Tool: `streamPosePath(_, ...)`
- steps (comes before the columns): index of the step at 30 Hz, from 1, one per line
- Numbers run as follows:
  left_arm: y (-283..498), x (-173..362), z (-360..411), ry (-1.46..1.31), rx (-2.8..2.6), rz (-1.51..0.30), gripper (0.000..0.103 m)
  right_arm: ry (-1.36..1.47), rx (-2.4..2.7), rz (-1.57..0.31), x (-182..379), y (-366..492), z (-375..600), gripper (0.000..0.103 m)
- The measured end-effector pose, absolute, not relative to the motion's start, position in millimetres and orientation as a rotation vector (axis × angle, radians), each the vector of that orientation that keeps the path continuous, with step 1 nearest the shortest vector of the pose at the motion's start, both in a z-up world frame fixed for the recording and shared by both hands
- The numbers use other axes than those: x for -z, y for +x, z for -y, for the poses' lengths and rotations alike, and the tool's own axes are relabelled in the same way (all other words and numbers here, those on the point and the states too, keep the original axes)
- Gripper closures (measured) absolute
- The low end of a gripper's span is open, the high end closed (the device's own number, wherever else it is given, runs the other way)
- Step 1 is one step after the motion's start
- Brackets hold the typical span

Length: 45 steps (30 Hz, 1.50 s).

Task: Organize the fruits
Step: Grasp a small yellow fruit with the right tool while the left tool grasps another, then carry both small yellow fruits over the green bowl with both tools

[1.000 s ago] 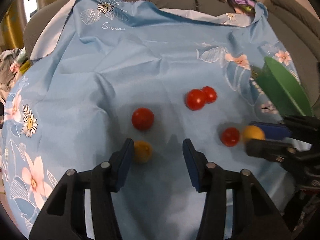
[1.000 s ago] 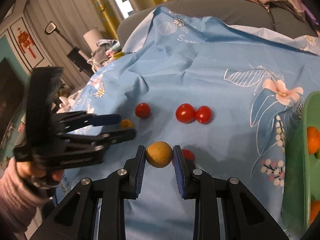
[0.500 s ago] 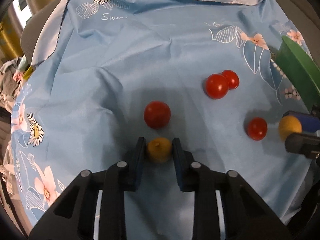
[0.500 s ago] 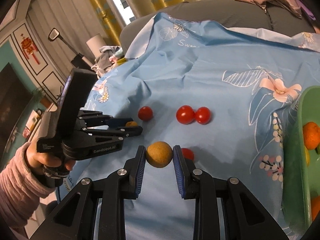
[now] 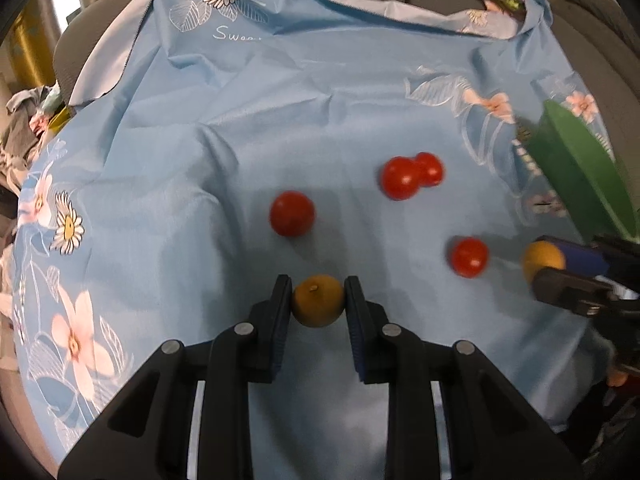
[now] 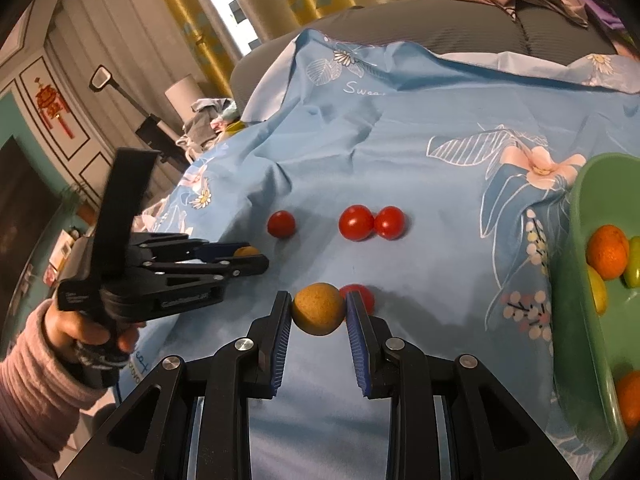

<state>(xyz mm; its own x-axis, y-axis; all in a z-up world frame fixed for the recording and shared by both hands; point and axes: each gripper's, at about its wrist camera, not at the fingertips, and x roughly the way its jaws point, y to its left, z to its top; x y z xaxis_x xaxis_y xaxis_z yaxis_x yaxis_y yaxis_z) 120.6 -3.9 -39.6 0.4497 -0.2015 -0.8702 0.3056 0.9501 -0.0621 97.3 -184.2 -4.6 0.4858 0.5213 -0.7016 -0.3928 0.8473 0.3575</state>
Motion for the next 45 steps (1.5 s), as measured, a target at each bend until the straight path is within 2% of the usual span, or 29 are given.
streamPosePath(24, 26, -27, 30, 0.052, 0.363, -0.926, 0.076, 0.145, -0.522, -0.831, -36, 34, 205, 0.074)
streamPosePath(45, 21, -59, 74, 0.09, 0.48, -0.838, 0.076, 0.203, -0.423, -0.755, -53, 18, 251, 0.074)
